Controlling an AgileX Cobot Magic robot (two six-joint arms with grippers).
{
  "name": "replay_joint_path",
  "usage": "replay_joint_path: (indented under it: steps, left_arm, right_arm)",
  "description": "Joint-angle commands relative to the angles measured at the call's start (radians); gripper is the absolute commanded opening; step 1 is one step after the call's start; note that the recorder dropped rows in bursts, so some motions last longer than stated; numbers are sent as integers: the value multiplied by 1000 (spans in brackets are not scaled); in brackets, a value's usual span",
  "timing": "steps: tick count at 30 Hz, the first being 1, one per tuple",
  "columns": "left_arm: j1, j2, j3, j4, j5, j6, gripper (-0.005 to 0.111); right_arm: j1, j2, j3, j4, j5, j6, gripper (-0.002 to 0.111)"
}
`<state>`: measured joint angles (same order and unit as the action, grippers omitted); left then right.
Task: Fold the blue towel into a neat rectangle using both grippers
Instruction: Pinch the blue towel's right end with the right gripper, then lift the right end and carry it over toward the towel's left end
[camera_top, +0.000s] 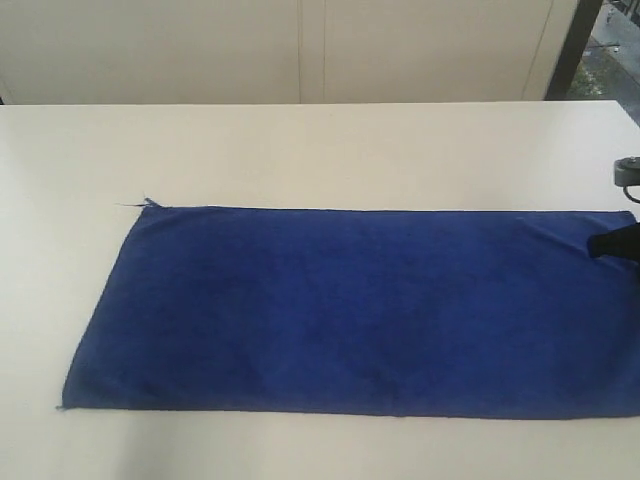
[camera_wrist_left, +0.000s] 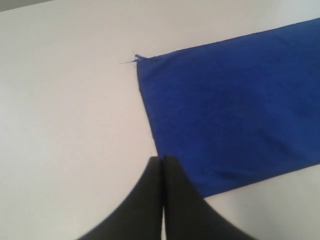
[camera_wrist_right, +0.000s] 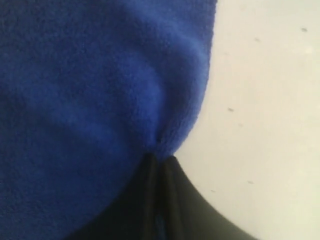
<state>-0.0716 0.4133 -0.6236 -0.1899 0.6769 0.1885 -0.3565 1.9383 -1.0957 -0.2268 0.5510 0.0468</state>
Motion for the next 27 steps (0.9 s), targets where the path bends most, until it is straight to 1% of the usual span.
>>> replay_joint_path:
  steps: [1,6,10,14,17,19,23,26,27]
  left_arm:
    - [-1,-5,7,-10,5,-7,0]
    - [-1,-5,7,-10,5,-7,0]
    - [-1,-5,7,-10,5,-7,0]
    - [-1,-5,7,-10,5,-7,0]
    - [-1,-5,7,-10,5,-7,0]
    - [-1,-5,7,-10,5,-7,0]
    - [-1,-5,7,-10,5,-7,0]
    - [-1,-5,7,-10,5,-7,0]
    - [-1,-5,7,-10,5,-7,0]
  right_arm:
    - [-31,6,-26,-179,76,142,0]
    - [-33,-29,-32,-196,55,167,0]
    - [-20,-106,-32,-188,51,204,0]
    - [18,-217,-32,-174,61,227,0]
    - [75,-312,-32,-160,78,251,0]
    - [137,-391,-32,-160,86,251,0]
    - [294,-495,-38,-150,114,253,0]
    - [433,-523,-67,-134,145,253,0]
    - [495,-523,-87,-126,150,261,0]
